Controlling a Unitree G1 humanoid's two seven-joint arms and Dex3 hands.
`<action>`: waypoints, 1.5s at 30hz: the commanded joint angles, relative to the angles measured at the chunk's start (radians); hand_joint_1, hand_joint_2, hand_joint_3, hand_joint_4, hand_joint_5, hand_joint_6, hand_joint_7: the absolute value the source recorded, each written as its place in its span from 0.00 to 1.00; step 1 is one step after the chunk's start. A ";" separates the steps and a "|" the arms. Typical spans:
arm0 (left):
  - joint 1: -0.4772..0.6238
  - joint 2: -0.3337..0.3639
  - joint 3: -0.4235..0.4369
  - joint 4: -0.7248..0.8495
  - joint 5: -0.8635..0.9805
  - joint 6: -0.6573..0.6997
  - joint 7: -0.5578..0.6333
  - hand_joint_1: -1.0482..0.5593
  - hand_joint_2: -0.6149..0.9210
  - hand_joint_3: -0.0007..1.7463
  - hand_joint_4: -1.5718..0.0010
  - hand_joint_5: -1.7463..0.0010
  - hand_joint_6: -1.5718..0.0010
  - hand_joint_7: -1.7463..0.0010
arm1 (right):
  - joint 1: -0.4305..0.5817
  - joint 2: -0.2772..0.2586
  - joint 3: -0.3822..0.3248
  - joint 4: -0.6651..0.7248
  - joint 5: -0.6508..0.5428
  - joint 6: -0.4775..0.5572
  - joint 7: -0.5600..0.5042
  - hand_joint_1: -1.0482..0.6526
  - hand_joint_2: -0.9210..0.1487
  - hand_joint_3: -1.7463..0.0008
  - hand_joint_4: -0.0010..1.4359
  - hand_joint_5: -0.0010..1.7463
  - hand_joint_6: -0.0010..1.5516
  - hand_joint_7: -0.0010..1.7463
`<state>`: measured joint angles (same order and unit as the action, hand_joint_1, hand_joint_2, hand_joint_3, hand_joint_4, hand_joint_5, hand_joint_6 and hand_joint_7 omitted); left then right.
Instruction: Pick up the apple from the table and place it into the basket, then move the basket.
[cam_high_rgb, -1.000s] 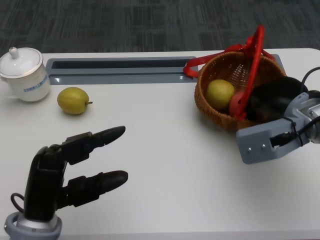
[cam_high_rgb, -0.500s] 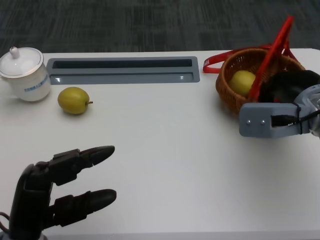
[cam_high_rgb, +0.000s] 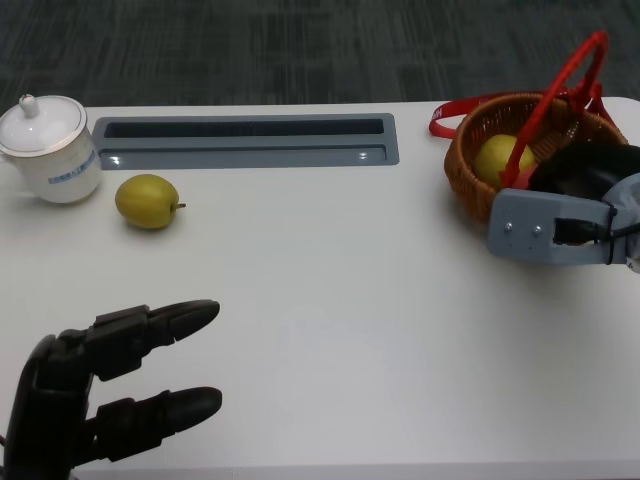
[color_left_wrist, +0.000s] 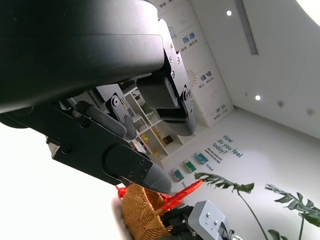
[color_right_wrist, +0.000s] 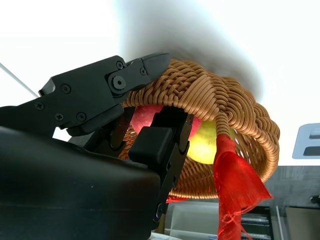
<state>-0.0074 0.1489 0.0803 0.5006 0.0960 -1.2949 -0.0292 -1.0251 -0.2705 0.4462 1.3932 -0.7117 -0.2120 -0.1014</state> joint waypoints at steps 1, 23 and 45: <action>-0.005 0.013 -0.005 0.015 -0.006 -0.011 -0.007 0.36 0.93 0.00 0.35 0.99 0.40 0.99 | 0.018 -0.019 0.010 0.002 -0.005 -0.027 0.045 0.06 0.06 0.99 0.36 0.01 0.32 0.00; -0.081 0.000 -0.023 0.076 -0.014 -0.031 -0.005 0.35 0.92 0.00 0.34 0.99 0.38 0.99 | 0.019 -0.104 -0.179 -0.029 0.191 -0.181 0.199 0.07 0.14 1.00 0.19 0.02 0.14 0.02; -0.105 0.005 -0.045 0.070 -0.023 -0.019 -0.006 0.35 0.91 0.00 0.34 1.00 0.38 1.00 | 0.125 -0.198 -0.233 -0.115 0.285 -0.517 0.215 0.06 0.09 1.00 0.30 0.01 0.26 0.01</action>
<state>-0.0986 0.1443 0.0297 0.5721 0.0792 -1.3163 -0.0302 -0.9309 -0.4470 0.2345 1.2968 -0.4577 -0.6837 0.1031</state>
